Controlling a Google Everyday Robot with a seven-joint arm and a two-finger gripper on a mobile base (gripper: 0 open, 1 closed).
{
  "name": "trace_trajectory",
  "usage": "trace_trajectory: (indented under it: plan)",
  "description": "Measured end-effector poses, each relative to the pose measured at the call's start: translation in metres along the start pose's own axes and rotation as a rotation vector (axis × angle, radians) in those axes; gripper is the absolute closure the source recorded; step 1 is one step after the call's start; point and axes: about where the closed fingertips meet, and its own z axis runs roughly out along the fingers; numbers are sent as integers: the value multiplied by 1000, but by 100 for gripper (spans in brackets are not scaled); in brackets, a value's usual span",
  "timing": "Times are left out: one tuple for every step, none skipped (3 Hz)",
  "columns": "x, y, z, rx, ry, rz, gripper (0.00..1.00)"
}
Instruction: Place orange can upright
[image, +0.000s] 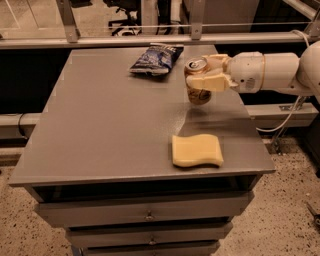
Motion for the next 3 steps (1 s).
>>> trace_trajectory:
  plan:
    - [-14, 5, -4, -10, 26, 38, 83]
    - [-26, 10, -11, -19, 69, 75, 59]
    - [-32, 14, -15, -20, 102, 95, 35]
